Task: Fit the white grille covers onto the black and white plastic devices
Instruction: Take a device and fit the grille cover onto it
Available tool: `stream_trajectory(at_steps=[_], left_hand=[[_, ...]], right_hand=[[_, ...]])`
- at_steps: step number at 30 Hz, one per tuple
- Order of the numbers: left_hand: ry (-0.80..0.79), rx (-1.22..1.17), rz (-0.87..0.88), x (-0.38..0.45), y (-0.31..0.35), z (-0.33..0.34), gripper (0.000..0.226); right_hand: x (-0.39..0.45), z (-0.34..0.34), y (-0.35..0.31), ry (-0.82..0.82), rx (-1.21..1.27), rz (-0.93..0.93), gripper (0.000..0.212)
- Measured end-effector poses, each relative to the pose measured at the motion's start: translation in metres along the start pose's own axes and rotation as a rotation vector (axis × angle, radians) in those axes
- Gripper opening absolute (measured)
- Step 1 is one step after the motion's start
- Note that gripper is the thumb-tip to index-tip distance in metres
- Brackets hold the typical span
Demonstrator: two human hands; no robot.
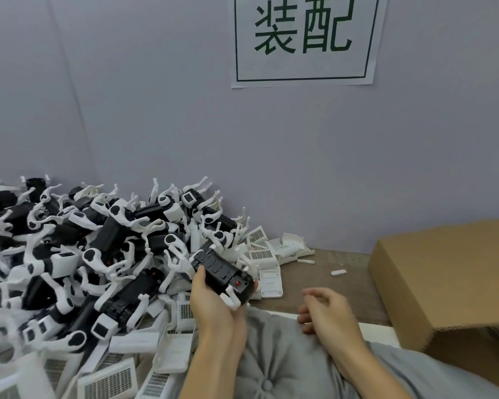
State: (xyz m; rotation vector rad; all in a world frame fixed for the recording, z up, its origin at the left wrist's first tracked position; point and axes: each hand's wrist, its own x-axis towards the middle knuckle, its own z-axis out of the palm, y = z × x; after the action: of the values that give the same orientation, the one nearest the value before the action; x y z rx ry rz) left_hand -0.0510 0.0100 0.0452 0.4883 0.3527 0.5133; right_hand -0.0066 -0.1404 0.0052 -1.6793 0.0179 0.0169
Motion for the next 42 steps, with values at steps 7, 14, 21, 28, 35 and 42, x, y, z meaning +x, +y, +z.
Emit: stream_trajectory(at_steps=[7, 14, 21, 28, 35, 42], left_hand=[[-0.103, 0.060, -0.136, -0.012, -0.003, 0.006, 0.028], [-0.222, 0.142, -0.091, -0.009, -0.005, 0.008, 0.045], [-0.118, 0.207, -0.069, -0.005, -0.012, 0.009, 0.044], [-0.142, 0.260, -0.093, -0.009, -0.014, 0.009, 0.048], [-0.217, 0.333, -0.130, -0.012, -0.025, 0.008, 0.048], [-0.285, 0.479, -0.098, -0.012, -0.037, 0.014, 0.035]], right_hand=[[0.029, 0.025, -0.024, -0.006, -0.656, -0.121, 0.036], [0.053, 0.041, -0.017, -0.037, -0.695, -0.068, 0.047], [0.046, 0.027, -0.023, 0.202, -0.381, -0.159, 0.016], [0.013, -0.026, -0.018, 0.181, 0.301, 0.001, 0.014], [0.005, -0.034, -0.018, 0.113, 0.561, 0.023, 0.015], [0.008, -0.034, -0.015, 0.110, 0.399, -0.066, 0.015]])
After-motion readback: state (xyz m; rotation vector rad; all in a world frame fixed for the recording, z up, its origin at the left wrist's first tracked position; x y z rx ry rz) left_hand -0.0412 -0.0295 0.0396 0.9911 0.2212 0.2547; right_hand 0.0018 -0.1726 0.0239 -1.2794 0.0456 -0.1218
